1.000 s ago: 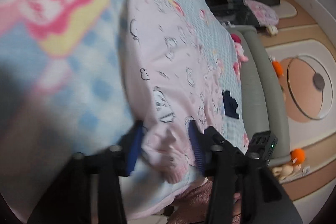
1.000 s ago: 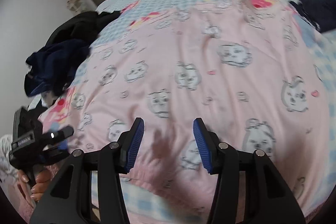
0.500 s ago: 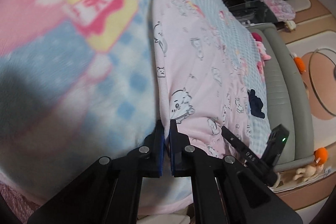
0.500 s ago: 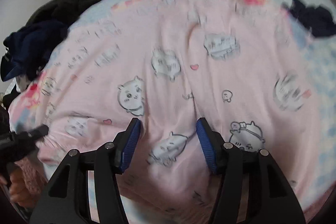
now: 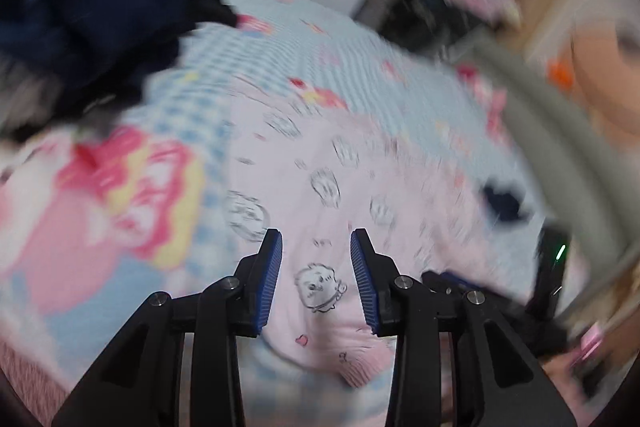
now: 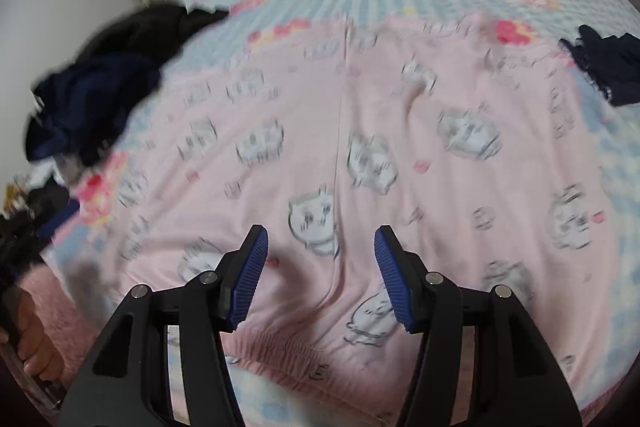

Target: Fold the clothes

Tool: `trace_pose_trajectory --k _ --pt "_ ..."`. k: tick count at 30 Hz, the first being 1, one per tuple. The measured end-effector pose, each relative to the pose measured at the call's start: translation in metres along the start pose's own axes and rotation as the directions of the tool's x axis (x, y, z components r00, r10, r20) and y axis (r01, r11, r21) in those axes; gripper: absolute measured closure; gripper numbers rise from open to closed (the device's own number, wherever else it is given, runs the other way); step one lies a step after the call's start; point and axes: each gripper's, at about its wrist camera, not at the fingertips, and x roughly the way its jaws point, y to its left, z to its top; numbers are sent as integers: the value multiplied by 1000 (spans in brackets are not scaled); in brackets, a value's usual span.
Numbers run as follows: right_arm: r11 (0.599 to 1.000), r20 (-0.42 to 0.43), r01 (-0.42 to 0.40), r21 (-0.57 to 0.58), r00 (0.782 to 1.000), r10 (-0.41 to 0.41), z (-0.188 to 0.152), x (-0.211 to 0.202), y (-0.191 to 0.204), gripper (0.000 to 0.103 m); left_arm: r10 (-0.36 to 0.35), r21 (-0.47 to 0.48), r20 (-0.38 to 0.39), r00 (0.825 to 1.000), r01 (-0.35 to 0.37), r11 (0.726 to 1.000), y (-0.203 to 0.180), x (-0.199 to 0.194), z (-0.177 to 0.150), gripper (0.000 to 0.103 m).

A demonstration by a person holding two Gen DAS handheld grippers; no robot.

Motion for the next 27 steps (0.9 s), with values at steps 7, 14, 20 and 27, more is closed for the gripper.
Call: trace_pose_trajectory --k 7,14,20,27 --pt "997 -23 28 -71 999 -29 -19 1 2 46 132 130 -194 972 -108 986 -10 36 -24 65" --pt "999 19 -9 -36 1000 10 -6 -19 8 45 16 59 -94 995 -11 998 -1 3 -18 66" --pt "987 -25 28 -155 999 -32 -17 5 35 45 52 225 -175 983 -11 974 -36 26 -33 66" --pt "969 -37 7 -247 999 -16 -40 -20 31 40 16 201 -197 980 24 979 -27 1 -42 65"
